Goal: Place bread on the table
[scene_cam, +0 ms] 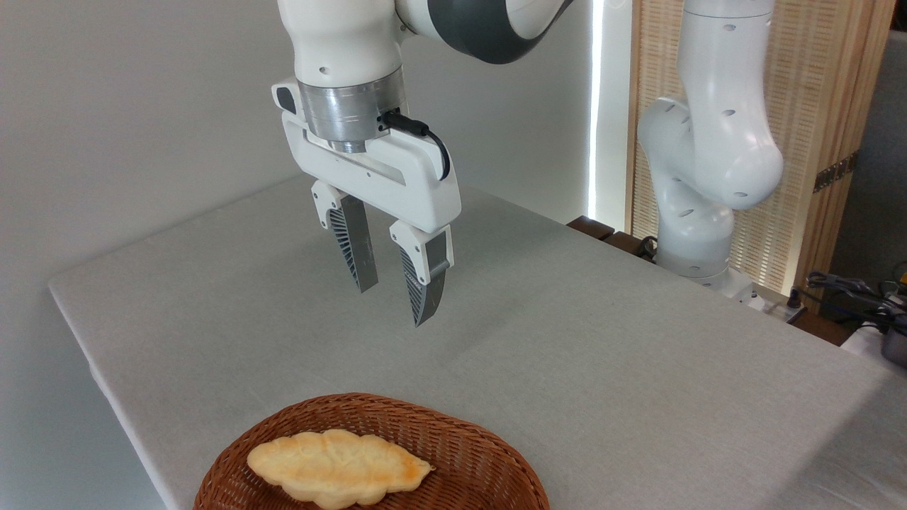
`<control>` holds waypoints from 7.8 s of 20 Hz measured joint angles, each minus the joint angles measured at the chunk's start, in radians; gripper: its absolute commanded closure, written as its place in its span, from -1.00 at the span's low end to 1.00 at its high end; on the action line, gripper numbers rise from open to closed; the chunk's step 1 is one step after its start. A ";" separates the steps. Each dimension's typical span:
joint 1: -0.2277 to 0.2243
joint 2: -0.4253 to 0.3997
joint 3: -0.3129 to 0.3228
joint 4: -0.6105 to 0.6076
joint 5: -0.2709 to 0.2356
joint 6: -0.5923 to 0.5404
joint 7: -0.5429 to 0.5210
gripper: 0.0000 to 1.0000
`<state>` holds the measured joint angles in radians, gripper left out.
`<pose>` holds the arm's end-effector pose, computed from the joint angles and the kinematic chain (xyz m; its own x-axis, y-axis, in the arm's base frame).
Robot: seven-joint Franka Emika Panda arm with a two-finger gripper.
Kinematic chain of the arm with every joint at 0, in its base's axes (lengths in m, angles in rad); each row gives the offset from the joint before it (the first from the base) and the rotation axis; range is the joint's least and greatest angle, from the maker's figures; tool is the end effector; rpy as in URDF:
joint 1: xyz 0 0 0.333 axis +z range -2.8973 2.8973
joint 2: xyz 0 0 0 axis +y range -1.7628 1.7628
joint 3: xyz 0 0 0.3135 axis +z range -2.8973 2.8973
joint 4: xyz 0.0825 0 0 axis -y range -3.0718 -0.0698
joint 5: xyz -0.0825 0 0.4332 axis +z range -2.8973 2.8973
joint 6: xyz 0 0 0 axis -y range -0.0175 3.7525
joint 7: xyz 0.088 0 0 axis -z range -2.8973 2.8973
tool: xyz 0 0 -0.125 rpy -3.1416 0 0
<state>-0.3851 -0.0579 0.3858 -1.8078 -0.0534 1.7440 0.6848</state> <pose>0.5933 -0.0015 0.5270 0.7807 -0.6237 0.0387 -0.6248 -0.7781 0.0642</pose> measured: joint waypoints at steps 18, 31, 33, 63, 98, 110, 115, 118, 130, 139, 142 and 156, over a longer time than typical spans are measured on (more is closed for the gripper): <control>-0.001 0.000 -0.001 0.000 0.000 0.000 0.000 -1.00; -0.001 0.000 -0.001 0.000 0.000 0.000 0.000 -1.00; -0.001 0.000 -0.001 0.000 0.000 0.000 0.000 -1.00; -0.001 0.000 -0.001 0.000 0.000 0.000 0.000 -1.00; 0.017 0.192 0.069 -0.005 0.000 0.364 0.204 -1.00; 0.026 0.268 0.059 -0.008 0.000 0.364 0.464 -1.00; 0.026 0.286 0.054 -0.008 0.000 0.368 0.531 -1.00; 0.026 0.298 0.053 -0.008 0.000 0.375 0.559 -0.73; 0.065 0.313 0.051 -0.008 -0.155 0.384 0.766 0.44; 0.067 0.302 0.057 0.007 -0.155 0.385 0.767 0.42; 0.070 0.269 0.062 0.020 -0.155 0.385 0.767 0.41; 0.039 0.040 0.010 0.000 -0.093 -0.071 0.677 -1.00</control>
<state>-0.3461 -0.0174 0.3958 -1.8075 -0.1462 1.6728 1.3619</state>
